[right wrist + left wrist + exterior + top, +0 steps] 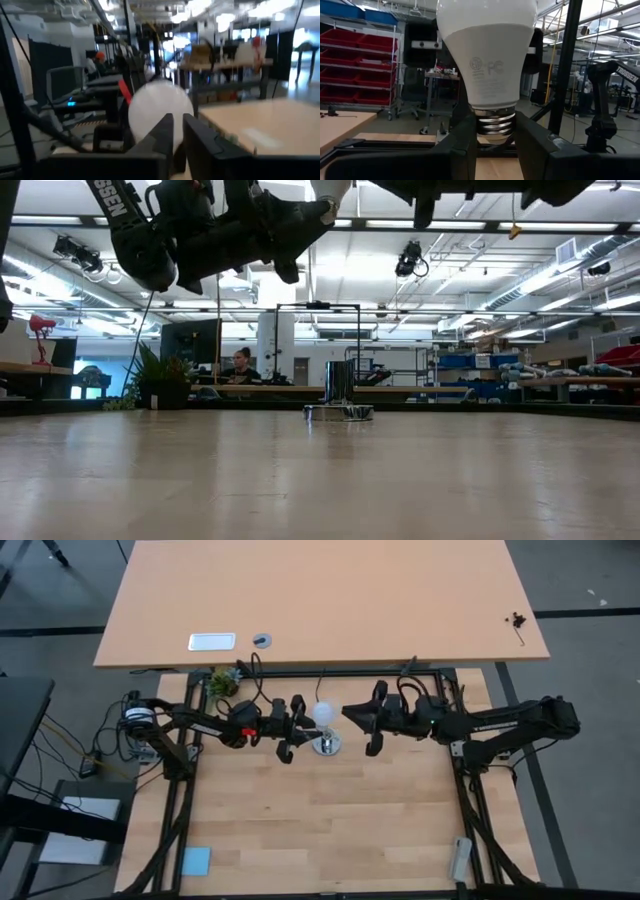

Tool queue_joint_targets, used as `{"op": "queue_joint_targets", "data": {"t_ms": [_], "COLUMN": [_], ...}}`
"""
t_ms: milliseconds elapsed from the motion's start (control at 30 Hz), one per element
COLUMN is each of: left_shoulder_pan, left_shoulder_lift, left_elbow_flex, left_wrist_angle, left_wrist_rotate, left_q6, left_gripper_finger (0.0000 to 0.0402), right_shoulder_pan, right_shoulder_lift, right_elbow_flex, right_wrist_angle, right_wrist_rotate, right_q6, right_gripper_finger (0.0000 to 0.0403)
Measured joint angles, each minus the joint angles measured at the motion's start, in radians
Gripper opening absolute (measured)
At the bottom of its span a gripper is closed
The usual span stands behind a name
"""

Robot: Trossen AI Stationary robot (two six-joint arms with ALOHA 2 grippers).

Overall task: Screw lightbulb
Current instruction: Insert the white lightbulb into the silver lamp

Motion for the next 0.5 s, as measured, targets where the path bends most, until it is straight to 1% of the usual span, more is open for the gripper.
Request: {"op": "queue_joint_targets", "data": {"t_ms": [67,200,367,500], "left_shoulder_pan": [0.0,0.0,0.0,0.0], "left_shoulder_lift": [0.0,0.0,0.0,-0.001], "left_elbow_flex": [0.0,0.0,0.0,0.0], "left_wrist_angle": [0.0,0.0,-0.003,-0.013], "left_wrist_rotate": [0.0,0.0,-0.001,-0.001], "left_q6": [0.0,0.001,0.004,0.008], "left_gripper_finger": [0.0103,0.0103,0.0103,0.0103], "right_shoulder_pan": [0.0,0.018,0.026,0.025], "right_shoulder_lift": [-0.021,-0.01,0.059,0.103], "right_elbow_flex": [0.0,0.0,0.0,0.0], "right_wrist_angle": [-0.057,-0.081,-0.031,0.039], "right_wrist_rotate": [0.0,0.0,-0.001,-0.001], "right_q6": [0.037,0.077,0.134,0.145], "right_gripper_finger": [0.008,0.0139,0.0211,0.0255]}}
